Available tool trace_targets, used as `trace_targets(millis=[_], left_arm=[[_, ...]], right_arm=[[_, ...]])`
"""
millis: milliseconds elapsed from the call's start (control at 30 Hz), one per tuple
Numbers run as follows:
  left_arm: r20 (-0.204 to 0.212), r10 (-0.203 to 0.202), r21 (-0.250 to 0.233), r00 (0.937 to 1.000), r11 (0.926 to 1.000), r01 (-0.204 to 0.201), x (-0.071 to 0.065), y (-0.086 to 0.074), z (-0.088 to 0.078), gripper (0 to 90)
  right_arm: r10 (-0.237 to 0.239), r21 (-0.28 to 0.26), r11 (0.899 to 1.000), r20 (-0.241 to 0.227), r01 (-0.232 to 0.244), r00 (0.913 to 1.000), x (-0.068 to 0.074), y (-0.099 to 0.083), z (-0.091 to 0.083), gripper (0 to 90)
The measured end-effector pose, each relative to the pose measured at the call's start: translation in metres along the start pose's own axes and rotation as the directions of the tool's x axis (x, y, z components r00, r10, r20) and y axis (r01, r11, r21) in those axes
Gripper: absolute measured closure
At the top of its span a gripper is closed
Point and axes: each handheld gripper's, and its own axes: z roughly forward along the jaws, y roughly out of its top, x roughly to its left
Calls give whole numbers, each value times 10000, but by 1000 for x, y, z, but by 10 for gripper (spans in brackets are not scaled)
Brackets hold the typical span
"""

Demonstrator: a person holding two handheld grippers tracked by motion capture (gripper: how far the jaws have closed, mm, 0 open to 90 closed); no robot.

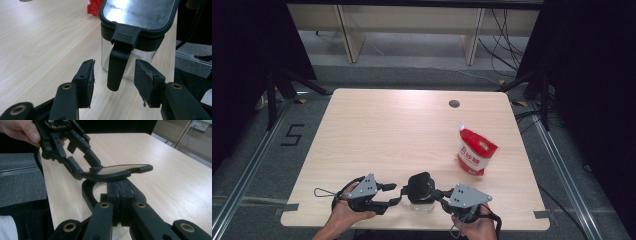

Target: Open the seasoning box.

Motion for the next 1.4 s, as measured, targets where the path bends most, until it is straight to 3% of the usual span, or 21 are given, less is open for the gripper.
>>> trace_targets(millis=[67,100,200,233,400,500,533,567,633,733,767,833,867,967,1000,1033,1100,1400], left_arm=[[36,-168,1,9999,9999,168,0,-2,2,502],[-5,87,86,10000,9999,-87,2,-2,2,501],[64,-12,113,10000,9999,11,3,-5,7,503],[67,141,225,9999,9996,-143,4,-6,8,505],[-57,38,22,10000,10000,-38,2,-6,11,526],[45,479,35,9988,9988,-479,5,-6,12,541],[-31,275,-59,9996,9996,-275,3,-7,13,546],[-69,454,73,9989,9989,-453,4,-7,13,551],[67,278,-2,9996,9996,-278,4,-7,14,562],[144,366,141,9992,9992,-368,3,-8,16,591],[171,451,203,9988,9988,-454,3,-9,17,597],[223,578,316,9981,9978,-585,3,-10,18,614],[307,412,301,9987,9987,-422,1,-10,20,625],[331,697,327,9970,9970,-708,1,-10,20,671],[349,576,353,9977,9976,-588,1,-11,21,688],[340,658,370,9973,9971,-670,1,-11,21,707],[326,779,390,9964,9961,-791,1,-11,22,730],[140,983,568,9951,9935,-989,-1,-10,21,740]], right_arm=[[-160,-9,9999,-71,160,9998,0,1,1,900],[-140,-6,9999,-90,140,9999,1,2,1,900],[-227,45,9997,-82,228,9997,1,4,2,900],[-245,40,9997,-91,246,9997,2,5,3,900],[-276,65,9996,-122,277,9995,3,8,4,900],[-483,-20,9988,-36,483,9988,3,10,4,899],[-298,28,9996,-102,298,9995,4,10,4,899],[-332,36,9994,-67,332,9994,4,11,4,899],[-369,30,9993,-121,370,9992,5,12,5,897],[-329,14,9995,-138,330,9994,5,13,6,897],[-634,-81,9980,-79,633,9980,3,13,6,897],[-477,9,9989,-173,477,9987,4,14,7,897],[-489,50,9988,-190,490,9986,4,14,6,897],[-237,28,9997,-109,237,9997,6,15,7,897],[-121,82,9999,-134,122,9998,7,16,7,897],[-629,-78,9980,-123,628,9979,4,17,8,897],[-403,-9,9992,-232,403,9989,6,17,8,897],[-585,-6,9983,-342,585,9977,8,25,12,897]])
